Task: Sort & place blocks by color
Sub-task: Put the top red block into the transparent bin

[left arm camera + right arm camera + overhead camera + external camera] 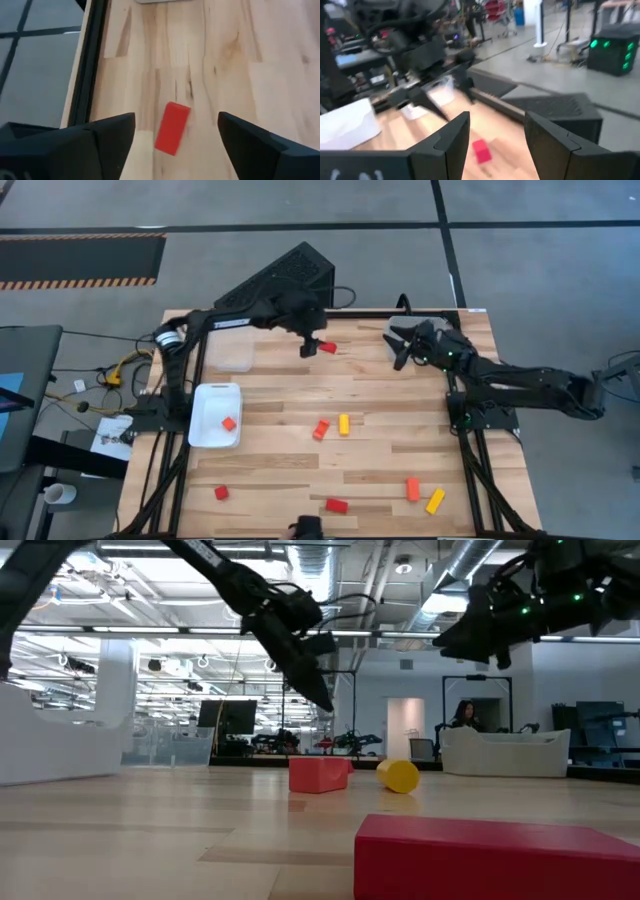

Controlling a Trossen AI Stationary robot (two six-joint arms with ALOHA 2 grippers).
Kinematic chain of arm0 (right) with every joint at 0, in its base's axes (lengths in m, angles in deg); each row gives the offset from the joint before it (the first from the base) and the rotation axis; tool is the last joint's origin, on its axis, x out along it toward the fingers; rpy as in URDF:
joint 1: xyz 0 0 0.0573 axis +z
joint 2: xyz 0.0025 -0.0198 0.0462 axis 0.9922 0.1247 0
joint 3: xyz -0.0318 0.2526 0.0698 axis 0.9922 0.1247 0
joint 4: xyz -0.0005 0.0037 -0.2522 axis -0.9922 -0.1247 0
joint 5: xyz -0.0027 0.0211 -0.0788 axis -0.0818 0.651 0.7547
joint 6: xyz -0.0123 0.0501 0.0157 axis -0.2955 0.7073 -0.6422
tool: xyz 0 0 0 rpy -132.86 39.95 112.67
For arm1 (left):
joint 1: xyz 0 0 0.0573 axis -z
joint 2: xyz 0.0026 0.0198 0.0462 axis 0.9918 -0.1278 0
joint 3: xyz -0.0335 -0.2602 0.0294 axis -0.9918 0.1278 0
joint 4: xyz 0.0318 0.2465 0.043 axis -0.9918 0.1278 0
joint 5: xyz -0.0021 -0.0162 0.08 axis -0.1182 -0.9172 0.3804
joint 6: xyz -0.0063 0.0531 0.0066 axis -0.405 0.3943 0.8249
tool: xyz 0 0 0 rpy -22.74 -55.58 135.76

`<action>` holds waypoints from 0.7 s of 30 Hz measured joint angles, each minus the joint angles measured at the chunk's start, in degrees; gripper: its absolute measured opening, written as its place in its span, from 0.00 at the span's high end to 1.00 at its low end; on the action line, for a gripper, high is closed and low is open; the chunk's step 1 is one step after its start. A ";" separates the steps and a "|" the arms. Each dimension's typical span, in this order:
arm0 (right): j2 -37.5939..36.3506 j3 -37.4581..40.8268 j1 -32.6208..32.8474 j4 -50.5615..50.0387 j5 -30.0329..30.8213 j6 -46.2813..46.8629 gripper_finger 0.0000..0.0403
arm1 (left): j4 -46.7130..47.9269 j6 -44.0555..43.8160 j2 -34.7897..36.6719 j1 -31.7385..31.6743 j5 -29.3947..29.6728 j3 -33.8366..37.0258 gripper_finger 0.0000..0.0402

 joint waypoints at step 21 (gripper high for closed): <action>1.72 0.04 6.77 0.32 -0.44 0.11 0.48 | 9.02 9.99 -14.29 1.86 2.59 -13.47 0.30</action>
